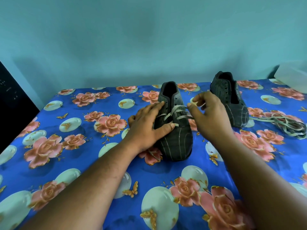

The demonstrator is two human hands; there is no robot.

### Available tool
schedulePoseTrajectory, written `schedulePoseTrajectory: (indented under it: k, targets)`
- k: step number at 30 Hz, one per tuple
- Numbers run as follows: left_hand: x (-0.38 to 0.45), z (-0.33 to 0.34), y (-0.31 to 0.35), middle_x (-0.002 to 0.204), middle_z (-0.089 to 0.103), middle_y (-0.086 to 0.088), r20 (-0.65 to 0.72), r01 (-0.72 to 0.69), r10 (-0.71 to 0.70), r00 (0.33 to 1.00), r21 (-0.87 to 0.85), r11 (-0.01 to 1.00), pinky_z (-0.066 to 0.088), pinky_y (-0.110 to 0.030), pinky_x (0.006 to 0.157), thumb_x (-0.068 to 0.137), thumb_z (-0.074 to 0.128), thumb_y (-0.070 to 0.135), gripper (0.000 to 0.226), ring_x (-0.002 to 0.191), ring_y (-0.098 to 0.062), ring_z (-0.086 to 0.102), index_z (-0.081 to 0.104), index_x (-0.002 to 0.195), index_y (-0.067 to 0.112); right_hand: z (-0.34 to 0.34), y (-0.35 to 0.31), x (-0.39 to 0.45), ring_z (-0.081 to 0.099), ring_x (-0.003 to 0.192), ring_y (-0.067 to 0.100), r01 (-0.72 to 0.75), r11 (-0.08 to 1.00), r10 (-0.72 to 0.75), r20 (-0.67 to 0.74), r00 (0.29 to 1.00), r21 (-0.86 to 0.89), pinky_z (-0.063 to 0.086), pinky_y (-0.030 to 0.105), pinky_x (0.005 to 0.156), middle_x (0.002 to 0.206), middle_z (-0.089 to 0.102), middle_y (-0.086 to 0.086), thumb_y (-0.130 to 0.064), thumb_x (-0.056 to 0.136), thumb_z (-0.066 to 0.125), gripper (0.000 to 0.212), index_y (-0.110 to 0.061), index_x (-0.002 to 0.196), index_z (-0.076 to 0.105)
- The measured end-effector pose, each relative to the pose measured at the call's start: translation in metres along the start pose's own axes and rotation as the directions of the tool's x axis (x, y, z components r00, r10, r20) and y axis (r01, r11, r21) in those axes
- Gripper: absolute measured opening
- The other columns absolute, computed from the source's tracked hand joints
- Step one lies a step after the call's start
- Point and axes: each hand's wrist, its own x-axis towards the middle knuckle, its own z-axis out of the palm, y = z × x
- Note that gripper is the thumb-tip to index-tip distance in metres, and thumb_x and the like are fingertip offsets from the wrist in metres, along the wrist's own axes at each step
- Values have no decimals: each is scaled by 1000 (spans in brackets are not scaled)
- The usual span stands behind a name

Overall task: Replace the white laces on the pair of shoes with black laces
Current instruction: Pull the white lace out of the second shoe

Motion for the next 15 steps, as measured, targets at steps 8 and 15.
schedulePoseTrajectory:
  k: [8, 15]
  targets:
    - [-1, -1, 1, 159, 36, 15, -9, -14, 14, 1000, -5, 1000, 17, -35, 113, 73, 40, 84, 93, 147, -8, 26, 33, 155, 40, 11, -9, -13, 51, 105, 25, 322, 907, -300, 119, 946, -270, 37, 40, 83, 87, 53, -15, -60, 83, 69, 26, -34, 87, 70]
    - [0, 1, 0, 157, 38, 17, -13, -15, 14, 1000, -8, 1000, 15, -31, 109, 74, 42, 83, 91, 146, -7, 28, 34, 155, 41, 9, -8, -12, 49, 112, 26, 365, 895, -338, 144, 930, -256, 40, 45, 92, 116, 58, -6, -46, 86, 73, 38, -38, 122, 62]
